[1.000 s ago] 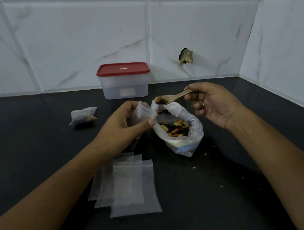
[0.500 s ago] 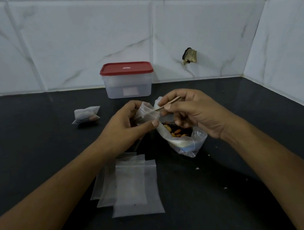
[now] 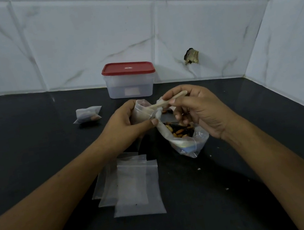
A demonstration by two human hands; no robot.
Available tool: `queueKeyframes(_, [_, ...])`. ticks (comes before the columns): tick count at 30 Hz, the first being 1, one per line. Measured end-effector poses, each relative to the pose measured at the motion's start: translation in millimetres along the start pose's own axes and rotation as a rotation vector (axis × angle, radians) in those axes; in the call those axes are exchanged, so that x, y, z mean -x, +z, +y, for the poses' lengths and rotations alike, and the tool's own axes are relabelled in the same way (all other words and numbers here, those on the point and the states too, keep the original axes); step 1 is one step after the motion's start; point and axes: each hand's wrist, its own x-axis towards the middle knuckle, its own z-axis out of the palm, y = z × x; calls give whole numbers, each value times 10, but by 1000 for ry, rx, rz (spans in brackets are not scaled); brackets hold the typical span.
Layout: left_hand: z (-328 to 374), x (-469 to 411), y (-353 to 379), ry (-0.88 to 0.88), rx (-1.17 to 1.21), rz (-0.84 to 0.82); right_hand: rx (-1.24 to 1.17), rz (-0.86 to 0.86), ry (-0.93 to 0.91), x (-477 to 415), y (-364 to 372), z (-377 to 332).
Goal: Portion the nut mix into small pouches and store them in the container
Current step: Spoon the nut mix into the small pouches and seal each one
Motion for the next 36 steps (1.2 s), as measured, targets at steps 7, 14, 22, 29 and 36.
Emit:
queueKeyframes(7, [13,-6,3,-21,2,17,-210,125,47,-43,-104,-36])
queueKeyframes(14, [9,-13,11,-34,12,20,-227,236,96,-57,-177,-16])
queueKeyframes(22, [6,-22,17,-45,6,38,137,462,168,-79,-429,97])
queueKeyframes(29, [16,-28,-8,-47,18,52,291,454,229,-96,-446,198])
queueKeyframes(36, [43,-33,-57,-60,68,28,750,614,-149,-101,-440,222])
